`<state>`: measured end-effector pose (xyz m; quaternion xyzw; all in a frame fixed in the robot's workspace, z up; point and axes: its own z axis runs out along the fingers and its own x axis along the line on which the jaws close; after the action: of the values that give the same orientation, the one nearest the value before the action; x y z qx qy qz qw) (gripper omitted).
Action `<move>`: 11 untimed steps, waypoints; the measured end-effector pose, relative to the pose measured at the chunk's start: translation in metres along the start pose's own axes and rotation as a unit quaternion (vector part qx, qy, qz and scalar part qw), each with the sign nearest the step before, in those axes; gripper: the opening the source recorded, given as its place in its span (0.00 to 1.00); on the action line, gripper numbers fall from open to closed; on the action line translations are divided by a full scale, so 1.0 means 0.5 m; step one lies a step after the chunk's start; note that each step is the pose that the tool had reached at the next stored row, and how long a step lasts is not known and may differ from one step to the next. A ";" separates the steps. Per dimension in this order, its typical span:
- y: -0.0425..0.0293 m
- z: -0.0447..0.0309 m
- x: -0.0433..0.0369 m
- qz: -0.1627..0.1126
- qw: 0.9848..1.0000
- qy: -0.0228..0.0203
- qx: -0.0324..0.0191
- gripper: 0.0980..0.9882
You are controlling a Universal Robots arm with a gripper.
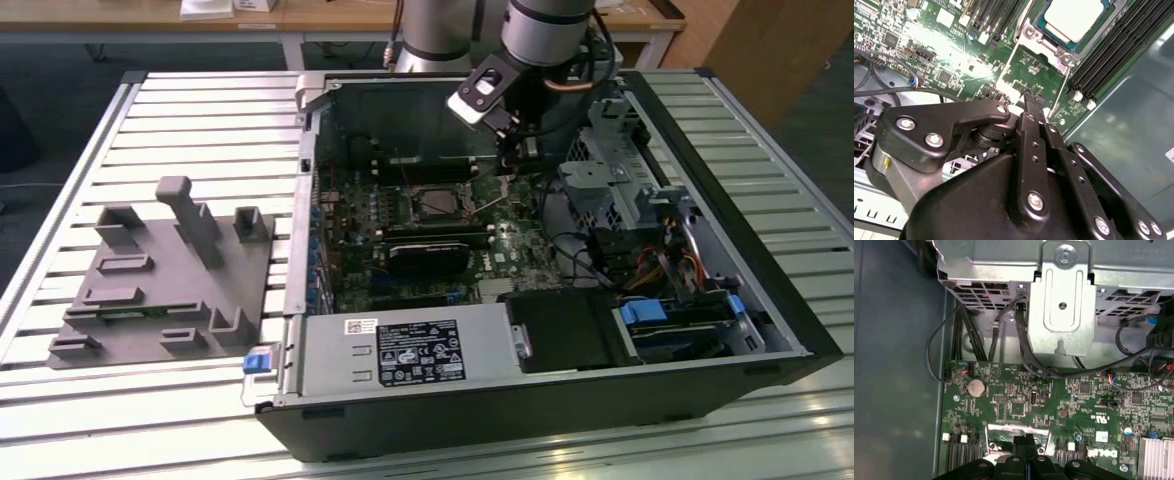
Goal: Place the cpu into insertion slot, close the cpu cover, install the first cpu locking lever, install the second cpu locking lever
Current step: 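Close the cpu cover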
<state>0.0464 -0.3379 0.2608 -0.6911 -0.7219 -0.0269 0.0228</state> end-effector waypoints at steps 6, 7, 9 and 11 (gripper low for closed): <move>0.016 0.007 0.007 0.001 1.000 0.000 0.003 0.01; 0.018 0.008 0.008 0.001 1.000 0.000 0.003 0.01; 0.023 0.011 0.010 0.001 1.000 0.000 0.004 0.01; 0.027 0.013 0.012 0.001 1.000 0.000 0.005 0.01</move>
<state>0.0595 -0.3312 0.2549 -0.6919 -0.7212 -0.0232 0.0260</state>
